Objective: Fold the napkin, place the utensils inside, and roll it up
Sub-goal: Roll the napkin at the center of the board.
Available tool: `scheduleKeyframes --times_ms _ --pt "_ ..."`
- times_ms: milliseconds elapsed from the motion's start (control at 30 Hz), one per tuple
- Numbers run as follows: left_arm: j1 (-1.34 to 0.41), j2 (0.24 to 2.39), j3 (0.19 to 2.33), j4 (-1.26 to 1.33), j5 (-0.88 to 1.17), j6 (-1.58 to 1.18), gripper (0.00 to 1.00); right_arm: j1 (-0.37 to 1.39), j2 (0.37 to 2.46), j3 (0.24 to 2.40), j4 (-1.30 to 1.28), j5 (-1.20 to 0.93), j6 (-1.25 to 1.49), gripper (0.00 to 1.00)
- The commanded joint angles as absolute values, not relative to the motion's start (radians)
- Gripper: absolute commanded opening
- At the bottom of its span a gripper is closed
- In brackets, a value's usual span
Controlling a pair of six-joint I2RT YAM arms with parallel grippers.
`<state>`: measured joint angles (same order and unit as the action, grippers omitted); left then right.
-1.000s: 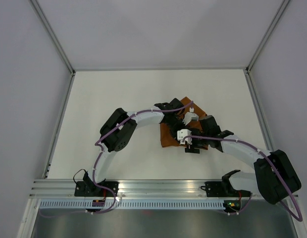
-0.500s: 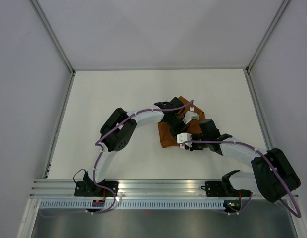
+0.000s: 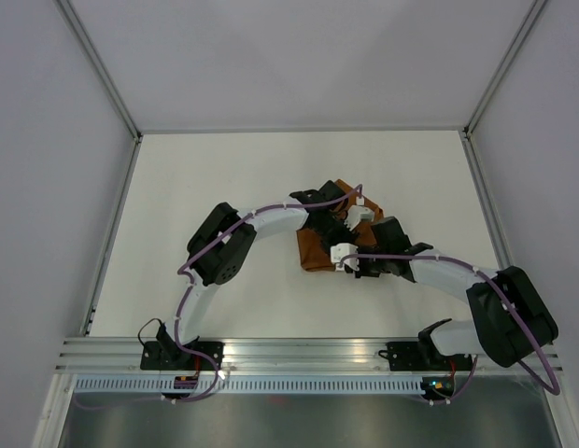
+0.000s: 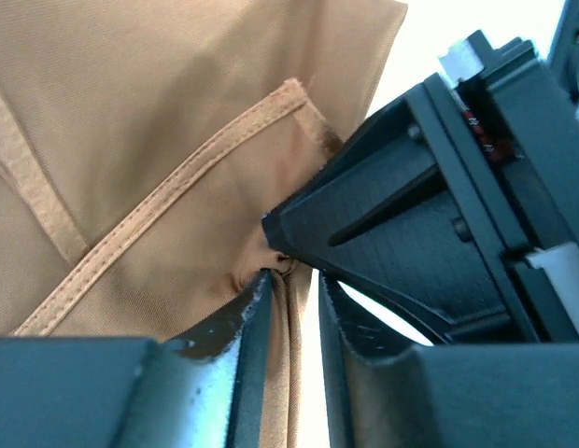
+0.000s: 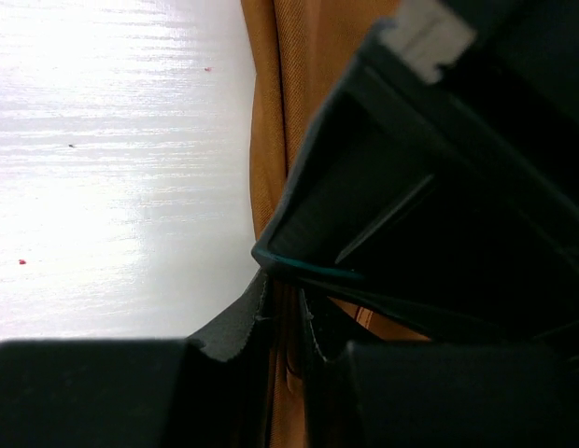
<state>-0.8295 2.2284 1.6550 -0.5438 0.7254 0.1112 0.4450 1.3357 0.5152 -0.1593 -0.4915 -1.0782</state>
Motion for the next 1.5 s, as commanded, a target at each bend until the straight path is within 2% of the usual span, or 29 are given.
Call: scheduleKeyframes --times_ms 0,333,600,800,933,1133,1267,1467 --pt "-0.83 2.146 1.594 -0.436 0.642 0.023 0.33 0.448 1.403 0.578 -0.306 -0.535 -1.066 0.06" --pt "-0.798 1.878 1.255 -0.063 0.263 -0.104 0.36 0.428 1.532 0.719 -0.468 -0.612 -1.084 0.02" --pt "-0.79 1.659 0.973 0.283 -0.013 -0.159 0.39 0.391 1.735 0.94 -0.734 -0.698 -1.149 0.01" --pt "-0.787 1.502 0.755 0.495 -0.071 -0.178 0.43 0.351 1.888 1.107 -0.9 -0.733 -1.18 0.0" --pt "-0.818 1.415 0.606 0.704 -0.057 -0.033 0.48 0.353 1.969 1.198 -0.956 -0.732 -1.166 0.0" --pt "-0.949 1.394 0.606 0.704 -0.097 0.242 0.51 0.344 2.081 1.307 -1.049 -0.736 -1.163 0.0" --pt "-1.037 1.472 0.606 0.767 -0.144 0.426 0.61 0.336 2.118 1.327 -1.045 -0.736 -1.14 0.01" --pt "-1.1 1.618 0.689 0.701 -0.117 0.567 0.63 0.334 2.16 1.344 -1.031 -0.735 -1.111 0.0"
